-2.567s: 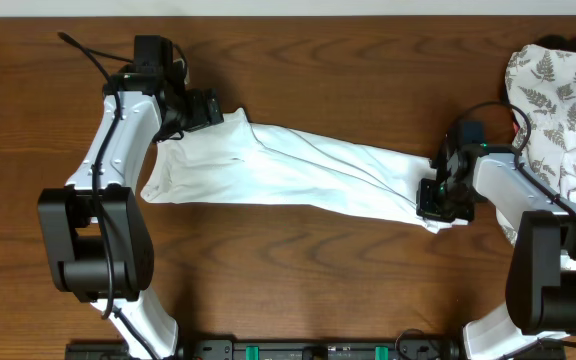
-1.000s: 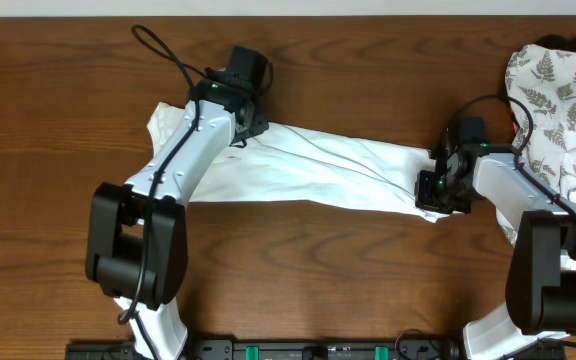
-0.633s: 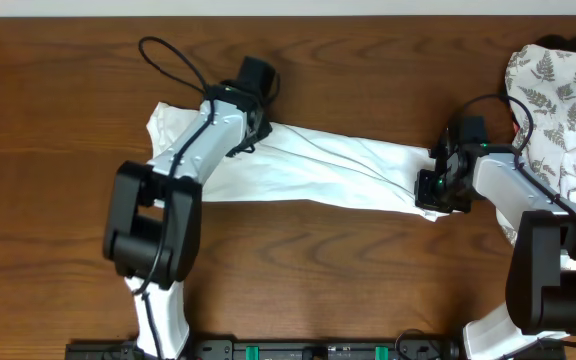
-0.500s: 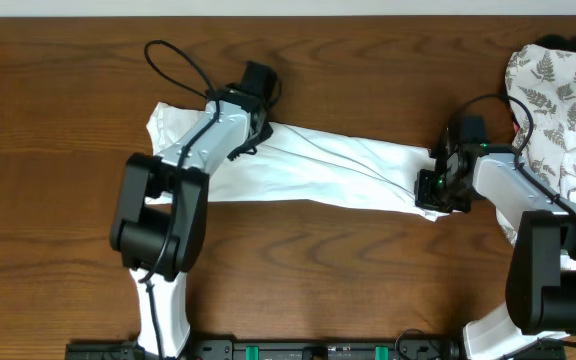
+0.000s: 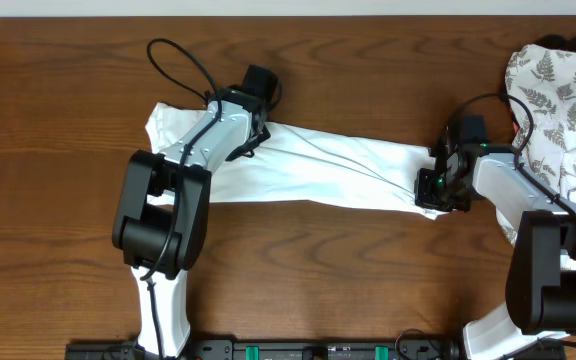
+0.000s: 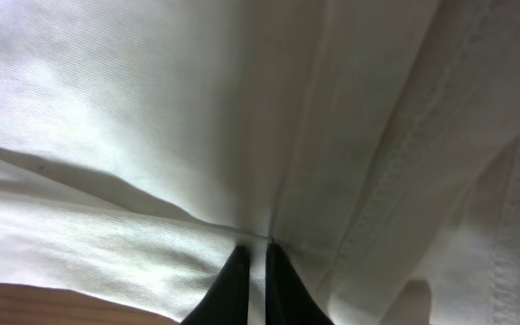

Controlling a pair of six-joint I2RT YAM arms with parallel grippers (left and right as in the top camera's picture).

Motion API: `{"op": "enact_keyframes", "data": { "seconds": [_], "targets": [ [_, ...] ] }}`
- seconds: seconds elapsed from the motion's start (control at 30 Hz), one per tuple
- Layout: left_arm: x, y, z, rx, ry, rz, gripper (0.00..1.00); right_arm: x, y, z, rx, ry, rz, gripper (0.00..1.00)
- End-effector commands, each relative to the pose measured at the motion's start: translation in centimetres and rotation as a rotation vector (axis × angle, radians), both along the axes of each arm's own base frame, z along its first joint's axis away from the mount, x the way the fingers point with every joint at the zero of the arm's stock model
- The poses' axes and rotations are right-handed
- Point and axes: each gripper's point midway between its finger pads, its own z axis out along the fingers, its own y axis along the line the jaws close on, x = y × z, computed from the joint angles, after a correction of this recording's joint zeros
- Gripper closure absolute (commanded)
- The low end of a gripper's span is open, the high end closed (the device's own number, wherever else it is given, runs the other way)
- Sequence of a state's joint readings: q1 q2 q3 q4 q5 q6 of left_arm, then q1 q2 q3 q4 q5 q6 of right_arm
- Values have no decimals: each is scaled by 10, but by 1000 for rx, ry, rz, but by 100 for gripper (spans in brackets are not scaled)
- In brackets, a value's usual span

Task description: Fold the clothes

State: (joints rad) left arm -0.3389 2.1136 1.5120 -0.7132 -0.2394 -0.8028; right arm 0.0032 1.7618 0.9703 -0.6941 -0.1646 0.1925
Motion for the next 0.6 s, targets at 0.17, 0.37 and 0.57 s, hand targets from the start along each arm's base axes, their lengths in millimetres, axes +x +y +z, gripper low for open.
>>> {"op": "enact_keyframes", "data": {
  "seconds": [0.17,0.37,0.57],
  "targets": [
    [-4,19,55,93,-53,-4,91,-6,0,-9,-11,25,7,93],
    [-22,25,54,120,25,-8,90,-6,-1,-9,-12,25,7,95],
    [-39,31,52,145,97,-13,90,-7,-3,-9,-26,26,5,96]
  ]
}}
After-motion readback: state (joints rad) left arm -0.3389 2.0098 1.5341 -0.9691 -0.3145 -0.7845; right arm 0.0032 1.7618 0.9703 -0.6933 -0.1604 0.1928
